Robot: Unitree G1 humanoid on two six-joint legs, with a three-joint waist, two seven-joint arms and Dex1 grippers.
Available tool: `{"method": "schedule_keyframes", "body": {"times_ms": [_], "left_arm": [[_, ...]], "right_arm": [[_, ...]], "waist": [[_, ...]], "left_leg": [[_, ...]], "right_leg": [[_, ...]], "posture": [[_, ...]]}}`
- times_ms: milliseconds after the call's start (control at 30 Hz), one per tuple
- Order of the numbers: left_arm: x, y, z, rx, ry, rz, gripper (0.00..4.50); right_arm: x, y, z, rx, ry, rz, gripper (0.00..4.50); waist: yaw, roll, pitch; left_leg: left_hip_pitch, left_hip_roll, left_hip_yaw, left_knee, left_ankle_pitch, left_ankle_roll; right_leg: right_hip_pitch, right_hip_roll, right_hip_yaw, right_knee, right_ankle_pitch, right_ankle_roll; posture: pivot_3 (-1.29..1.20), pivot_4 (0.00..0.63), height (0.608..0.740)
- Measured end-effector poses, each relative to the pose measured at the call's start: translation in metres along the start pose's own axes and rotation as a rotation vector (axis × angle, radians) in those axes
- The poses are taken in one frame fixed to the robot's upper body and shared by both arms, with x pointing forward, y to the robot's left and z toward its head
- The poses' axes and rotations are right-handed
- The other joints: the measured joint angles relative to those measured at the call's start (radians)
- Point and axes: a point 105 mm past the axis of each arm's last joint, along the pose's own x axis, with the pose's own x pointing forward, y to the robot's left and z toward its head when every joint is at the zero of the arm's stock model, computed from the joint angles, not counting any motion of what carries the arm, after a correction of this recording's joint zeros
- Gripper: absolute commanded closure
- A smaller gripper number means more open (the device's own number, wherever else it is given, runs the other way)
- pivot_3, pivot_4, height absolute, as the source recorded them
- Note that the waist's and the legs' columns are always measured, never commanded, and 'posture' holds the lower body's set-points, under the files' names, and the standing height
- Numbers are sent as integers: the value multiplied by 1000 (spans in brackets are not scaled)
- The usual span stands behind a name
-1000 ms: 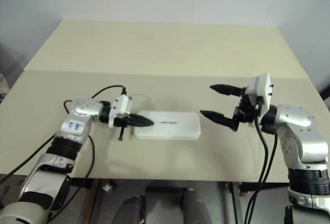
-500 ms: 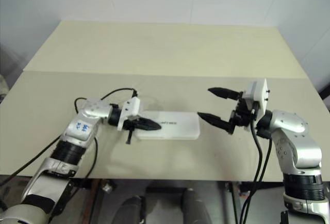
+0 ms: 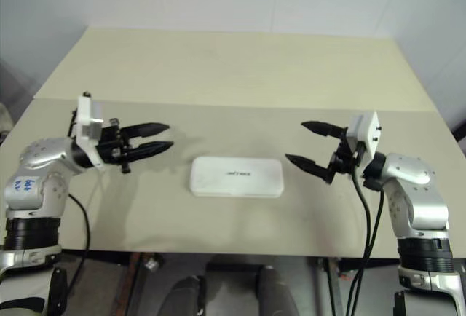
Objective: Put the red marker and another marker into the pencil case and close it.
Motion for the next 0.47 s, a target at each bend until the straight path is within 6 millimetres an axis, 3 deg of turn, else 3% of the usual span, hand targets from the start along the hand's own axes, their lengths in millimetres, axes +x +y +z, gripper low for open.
{"method": "schedule_keyframes", "body": {"times_ms": [133,467], "left_arm": [[-15,5,2,27,8,58,14],[-22,2,-8,45,21,84,14]], "right_arm": [[-6,-3,-1,-11,28,5,0],[-18,-6,-6,-20,42,-17,0]], "waist": [[-3,0,0],[-7,0,0]], "left_leg": [[0,0,0,-1,0,0],[0,0,1,-1,0,0]], "right_leg": [[0,0,0,0,0,0],[0,0,0,-1,0,-1]], "posture": [[0,150,740],[0,150,740]]}}
